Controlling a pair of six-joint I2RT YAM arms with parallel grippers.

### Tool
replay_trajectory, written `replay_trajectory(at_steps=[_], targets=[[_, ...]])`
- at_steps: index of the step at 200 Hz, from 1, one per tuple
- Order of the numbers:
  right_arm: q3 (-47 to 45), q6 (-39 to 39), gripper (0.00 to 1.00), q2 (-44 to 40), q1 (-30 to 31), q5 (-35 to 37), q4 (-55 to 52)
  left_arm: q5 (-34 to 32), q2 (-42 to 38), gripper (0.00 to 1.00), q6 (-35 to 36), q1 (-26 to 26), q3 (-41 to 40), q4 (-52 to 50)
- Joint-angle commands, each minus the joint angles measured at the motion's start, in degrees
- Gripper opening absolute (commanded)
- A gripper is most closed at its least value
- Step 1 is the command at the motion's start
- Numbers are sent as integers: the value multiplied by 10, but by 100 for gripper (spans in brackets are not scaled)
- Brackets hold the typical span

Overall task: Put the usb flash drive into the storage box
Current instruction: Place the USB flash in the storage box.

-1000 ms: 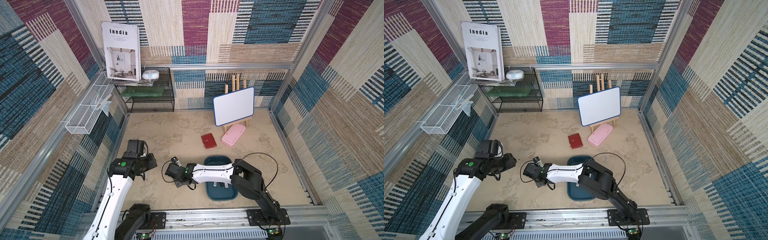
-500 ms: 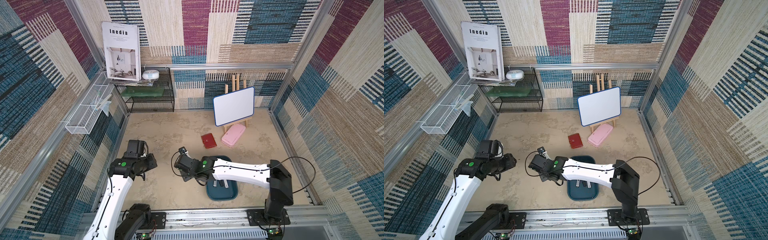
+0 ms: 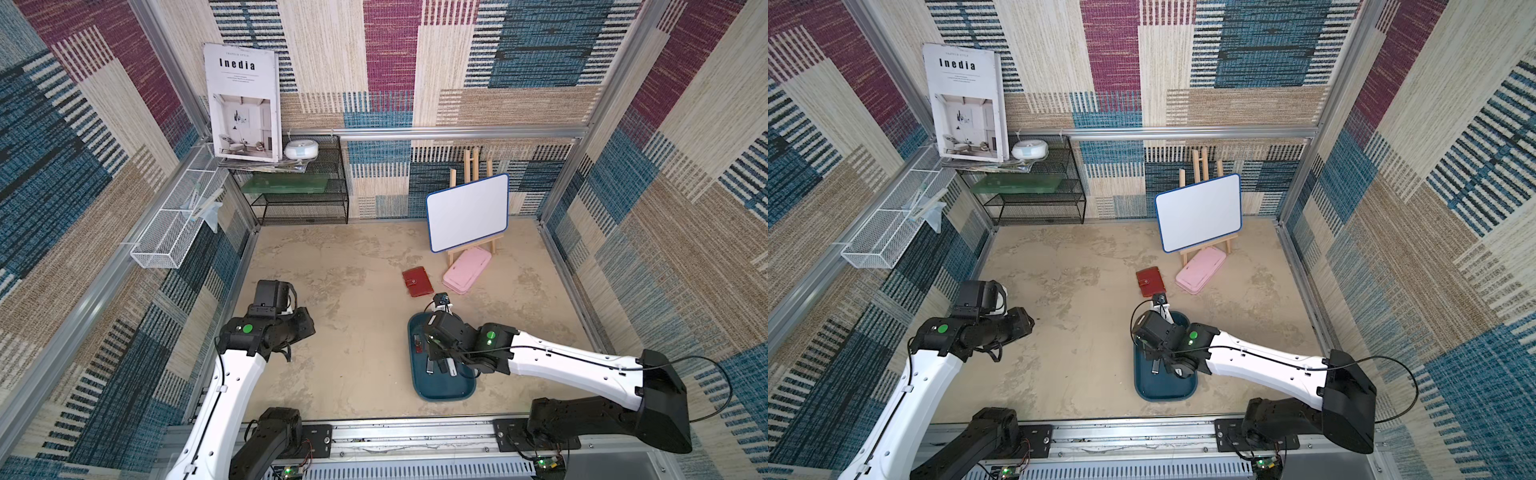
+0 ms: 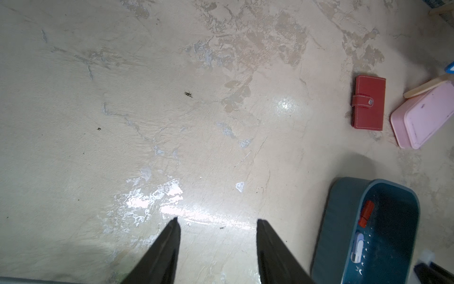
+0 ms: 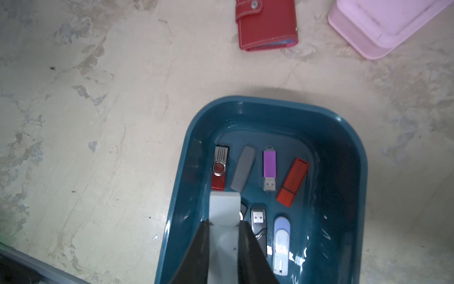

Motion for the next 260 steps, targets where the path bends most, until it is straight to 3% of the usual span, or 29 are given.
replay_trajectory(at_steps=[1, 46, 161, 219, 260], targets=[[-25, 20, 19, 9, -1, -47, 57, 2, -1, 54, 2, -1, 0, 7], [-17, 6, 20, 97, 1, -115, 78, -1, -1, 54, 0, -4, -2, 7], [-54, 36, 24, 138, 16, -135, 124, 2, 3, 55, 0, -7, -2, 8], [-49, 38, 39, 140, 16, -131, 120, 1, 0, 55, 0, -12, -2, 6], [-29, 25, 40, 94, 16, -117, 85, 0, -7, 55, 0, -15, -1, 8]])
